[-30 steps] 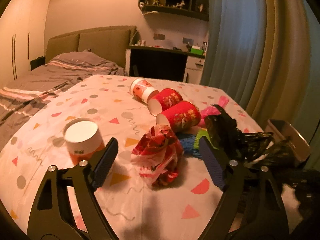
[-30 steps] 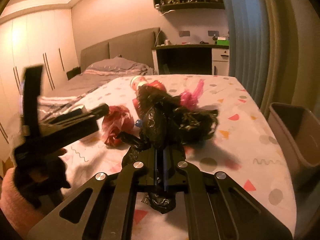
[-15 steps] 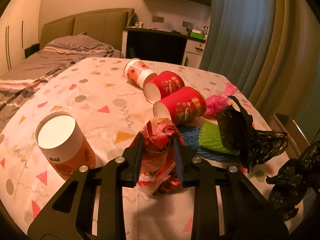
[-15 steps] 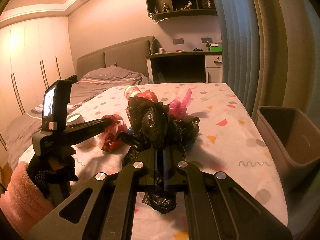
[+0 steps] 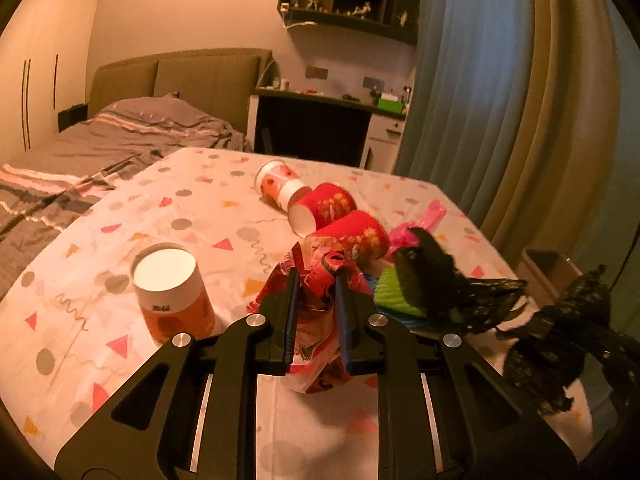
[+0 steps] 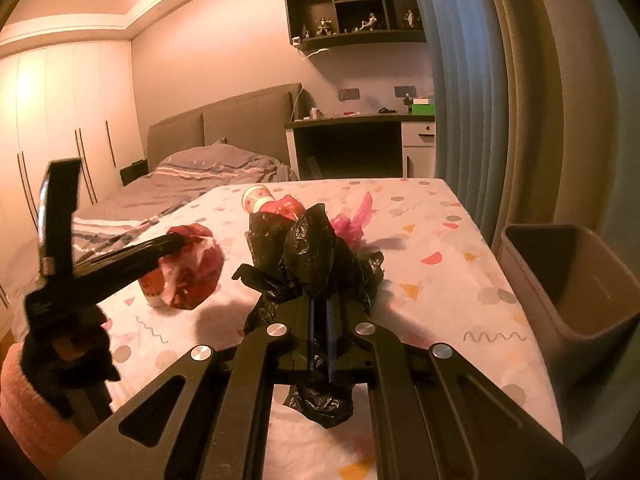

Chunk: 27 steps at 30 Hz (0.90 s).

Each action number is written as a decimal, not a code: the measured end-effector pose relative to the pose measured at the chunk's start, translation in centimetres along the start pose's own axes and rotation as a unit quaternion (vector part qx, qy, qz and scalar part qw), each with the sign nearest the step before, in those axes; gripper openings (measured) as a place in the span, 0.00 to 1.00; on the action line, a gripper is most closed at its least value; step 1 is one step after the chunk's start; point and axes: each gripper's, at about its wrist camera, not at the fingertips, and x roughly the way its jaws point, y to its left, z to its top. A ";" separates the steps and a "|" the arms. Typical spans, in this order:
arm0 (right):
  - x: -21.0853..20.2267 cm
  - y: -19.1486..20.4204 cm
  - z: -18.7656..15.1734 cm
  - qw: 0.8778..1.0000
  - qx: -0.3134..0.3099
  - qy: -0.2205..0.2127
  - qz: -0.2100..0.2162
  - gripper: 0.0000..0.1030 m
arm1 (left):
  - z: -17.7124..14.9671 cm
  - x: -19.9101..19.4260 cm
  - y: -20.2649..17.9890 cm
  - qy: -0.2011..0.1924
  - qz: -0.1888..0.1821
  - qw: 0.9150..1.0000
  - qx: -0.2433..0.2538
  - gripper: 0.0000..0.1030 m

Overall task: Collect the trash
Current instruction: 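Grasp the black plastic bag with the right tool while the left tool grasps the crumpled red wrapper, then carry the black bag and red wrapper to the grey bin and release them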

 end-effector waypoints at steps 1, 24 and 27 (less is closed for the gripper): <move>-0.2 0.0 0.1 1.000 0.000 -0.003 -0.001 0.05 | 0.0 -0.4 0.0 -0.004 -0.001 1.000 -0.001 0.16; -4.1 -3.3 1.4 0.997 0.024 -0.057 -0.045 0.05 | 2.7 -5.6 -6.8 -0.066 -0.044 0.995 0.057 0.16; -4.6 -4.6 1.7 0.995 0.030 -0.066 -0.062 0.05 | 3.0 -5.3 -9.2 -0.065 -0.069 0.993 0.073 0.16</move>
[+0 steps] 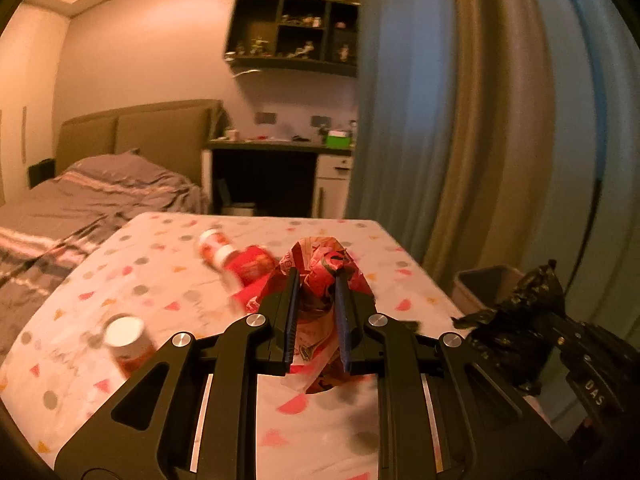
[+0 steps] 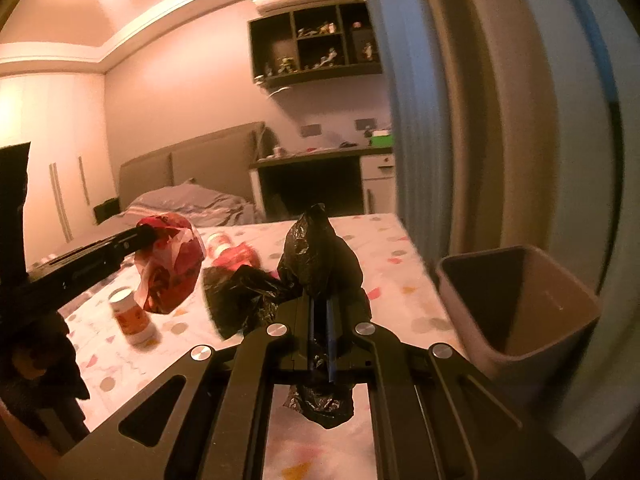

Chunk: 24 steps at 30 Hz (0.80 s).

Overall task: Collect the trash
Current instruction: 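Carry the black bag and red wrapper to the grey bin and release them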

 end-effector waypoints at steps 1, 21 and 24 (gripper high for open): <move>-0.1 -0.6 0.2 1.000 0.002 -0.004 -0.006 0.05 | 0.1 0.3 -0.6 0.001 -0.006 1.000 0.003 0.16; 0.4 -12.8 2.3 0.987 0.036 -0.048 -0.151 0.05 | 0.6 8.2 -16.0 0.018 -0.146 0.987 0.067 0.16; 0.9 -14.3 2.2 0.984 0.040 -0.046 -0.167 0.05 | 0.3 9.7 -17.8 0.022 -0.162 0.984 0.072 0.16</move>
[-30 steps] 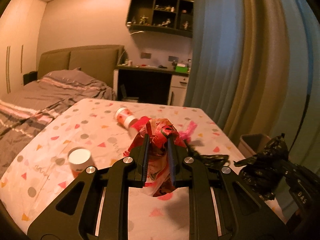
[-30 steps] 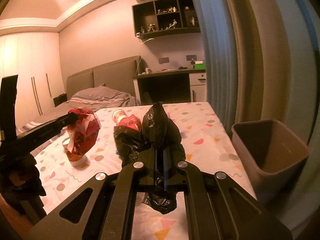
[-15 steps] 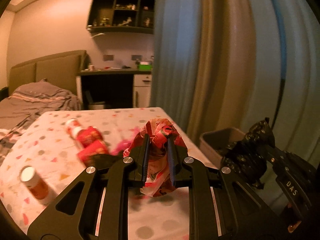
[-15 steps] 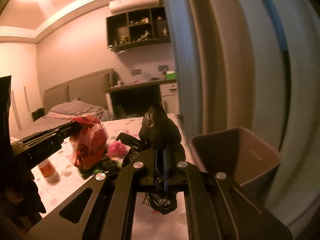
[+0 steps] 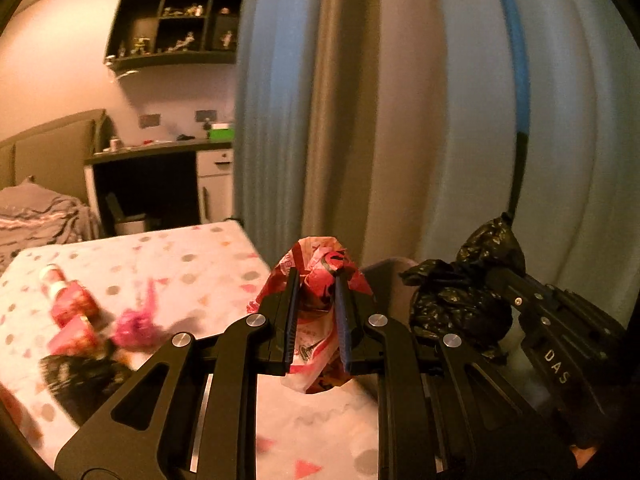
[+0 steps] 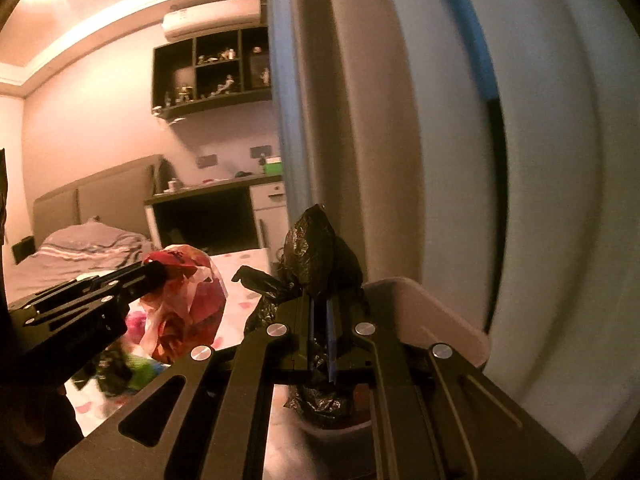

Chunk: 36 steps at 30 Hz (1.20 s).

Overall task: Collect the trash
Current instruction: 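Carry the black bag and red wrapper to the grey bin and release them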

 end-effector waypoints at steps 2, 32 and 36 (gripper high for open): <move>0.5 -0.9 -0.1 1.000 0.002 0.002 -0.009 0.05 | -0.1 1.5 -0.9 0.004 -0.013 1.000 0.003 0.16; 7.2 -3.3 -1.2 0.998 0.012 0.056 -0.039 0.05 | -2.8 11.2 -4.0 0.068 -0.081 0.994 0.002 0.16; 7.7 -3.3 -1.2 0.997 0.012 0.063 -0.040 0.05 | -3.2 12.0 -3.9 0.082 -0.095 0.992 -0.002 0.16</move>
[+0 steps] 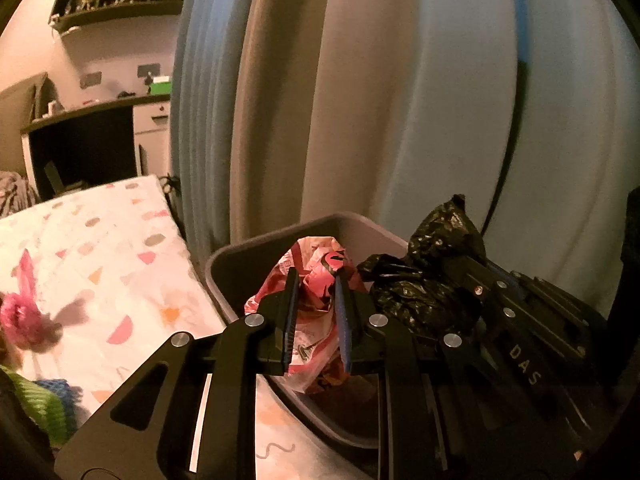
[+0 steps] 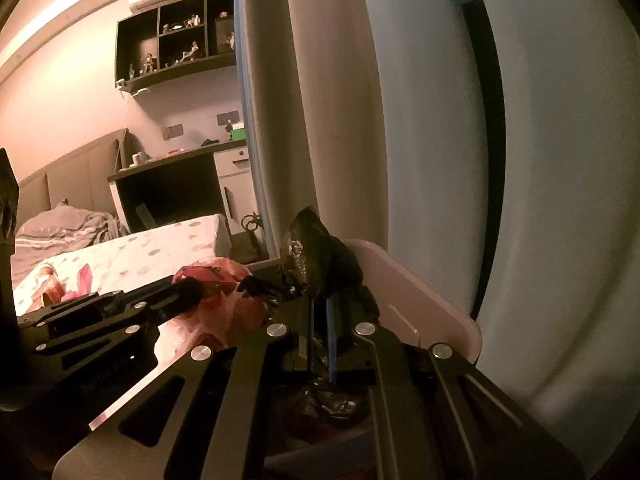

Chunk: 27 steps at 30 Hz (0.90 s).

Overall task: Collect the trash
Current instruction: 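Carry the black bag and red wrapper to the grey bin and release them, then move both open tools back toward the trash on the bed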

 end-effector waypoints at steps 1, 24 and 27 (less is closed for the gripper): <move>0.2 0.0 0.0 1.000 0.000 0.003 0.000 0.05 | -0.1 0.2 0.1 0.003 -0.003 1.000 0.001 0.17; -1.2 -1.3 -1.3 1.000 0.010 -0.004 -0.026 0.52 | -0.7 -2.7 0.9 -0.013 0.033 0.999 -0.014 0.79; -2.5 -1.2 -1.5 0.999 0.015 -0.011 -0.034 0.64 | -0.8 -3.8 1.0 -0.018 0.051 0.998 -0.014 0.80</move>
